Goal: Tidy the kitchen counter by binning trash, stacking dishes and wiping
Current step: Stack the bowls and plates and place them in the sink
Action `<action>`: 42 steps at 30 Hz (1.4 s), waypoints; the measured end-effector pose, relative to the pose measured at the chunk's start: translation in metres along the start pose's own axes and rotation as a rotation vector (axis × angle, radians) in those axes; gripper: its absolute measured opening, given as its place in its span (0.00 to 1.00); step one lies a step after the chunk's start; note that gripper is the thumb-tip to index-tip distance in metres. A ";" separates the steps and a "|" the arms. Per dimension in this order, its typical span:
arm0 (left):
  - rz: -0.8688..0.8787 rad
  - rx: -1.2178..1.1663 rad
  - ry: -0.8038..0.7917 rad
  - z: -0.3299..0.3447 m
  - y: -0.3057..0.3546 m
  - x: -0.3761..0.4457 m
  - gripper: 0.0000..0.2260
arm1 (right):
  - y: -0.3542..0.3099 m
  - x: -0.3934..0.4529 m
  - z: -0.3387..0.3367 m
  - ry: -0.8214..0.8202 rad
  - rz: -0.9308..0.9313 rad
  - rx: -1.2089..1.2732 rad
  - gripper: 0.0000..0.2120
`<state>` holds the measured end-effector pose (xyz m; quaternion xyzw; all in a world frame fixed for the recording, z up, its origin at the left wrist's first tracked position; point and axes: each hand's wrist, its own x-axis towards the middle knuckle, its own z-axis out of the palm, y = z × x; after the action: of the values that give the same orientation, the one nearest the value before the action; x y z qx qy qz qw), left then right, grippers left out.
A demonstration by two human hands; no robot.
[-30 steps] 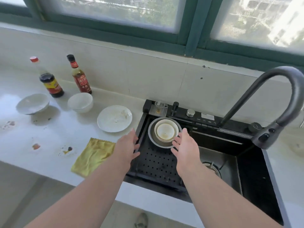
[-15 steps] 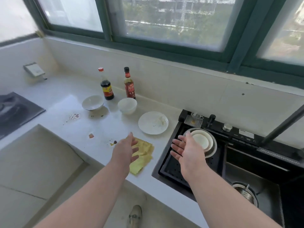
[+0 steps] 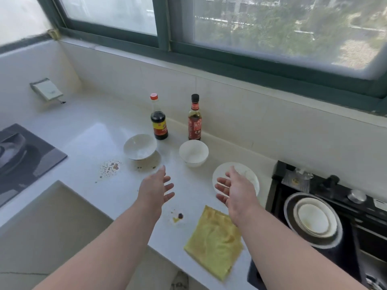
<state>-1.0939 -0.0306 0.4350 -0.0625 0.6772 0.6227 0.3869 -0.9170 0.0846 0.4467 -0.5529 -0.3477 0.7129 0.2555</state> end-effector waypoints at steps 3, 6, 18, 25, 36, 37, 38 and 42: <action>0.002 -0.033 0.109 -0.027 0.036 0.067 0.17 | 0.001 0.032 0.047 0.007 0.035 -0.173 0.11; 0.003 -0.024 0.247 -0.053 0.069 0.124 0.16 | -0.005 0.070 0.079 0.068 0.037 -0.286 0.09; -0.051 0.045 0.176 -0.084 0.093 0.226 0.21 | 0.002 0.155 0.128 0.171 0.013 -0.713 0.11; -0.048 0.089 0.153 -0.080 0.090 0.239 0.18 | -0.003 0.170 0.130 0.197 -0.049 -0.735 0.10; -0.078 0.159 -0.152 -0.002 0.044 0.201 0.14 | -0.048 0.134 0.135 0.110 -0.246 -0.651 0.10; -0.104 0.146 -0.182 0.004 0.039 0.197 0.14 | -0.045 0.134 0.133 0.076 -0.232 -0.686 0.11; -0.130 0.135 -0.203 0.007 0.035 0.195 0.13 | -0.040 0.136 0.132 0.050 -0.213 -0.721 0.11; -0.195 0.101 -0.231 0.013 0.030 0.191 0.10 | -0.019 0.148 0.119 0.028 -0.158 -0.830 0.12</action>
<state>-1.2379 0.0631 0.3443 -0.0364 0.6496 0.5504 0.5233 -1.0702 0.1823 0.3889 -0.5901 -0.6433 0.4829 0.0696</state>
